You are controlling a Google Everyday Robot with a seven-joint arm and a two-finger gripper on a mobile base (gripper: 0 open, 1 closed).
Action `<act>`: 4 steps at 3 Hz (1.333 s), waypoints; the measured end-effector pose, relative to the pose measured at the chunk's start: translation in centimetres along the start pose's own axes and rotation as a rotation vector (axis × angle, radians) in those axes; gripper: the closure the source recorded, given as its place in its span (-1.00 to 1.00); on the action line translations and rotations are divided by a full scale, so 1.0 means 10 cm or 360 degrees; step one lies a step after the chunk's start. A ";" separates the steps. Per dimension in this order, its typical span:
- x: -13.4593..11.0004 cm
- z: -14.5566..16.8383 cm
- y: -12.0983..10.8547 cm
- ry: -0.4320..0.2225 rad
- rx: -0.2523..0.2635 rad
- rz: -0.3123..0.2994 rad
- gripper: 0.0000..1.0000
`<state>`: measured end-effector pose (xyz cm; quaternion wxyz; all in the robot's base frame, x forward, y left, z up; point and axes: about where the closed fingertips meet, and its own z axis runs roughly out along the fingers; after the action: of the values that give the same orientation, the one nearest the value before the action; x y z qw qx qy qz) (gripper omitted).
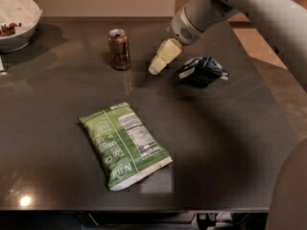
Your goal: Move orange can near green jalapeno chip bag
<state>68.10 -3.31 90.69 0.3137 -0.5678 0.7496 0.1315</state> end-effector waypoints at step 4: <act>-0.79 0.93 -0.47 -0.0231 -0.0057 0.0023 -1.00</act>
Offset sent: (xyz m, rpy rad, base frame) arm 0.0847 0.0758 -0.0091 0.1300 -0.0178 0.0127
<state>76.69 6.42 89.24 0.3560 -0.5569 0.7265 0.1880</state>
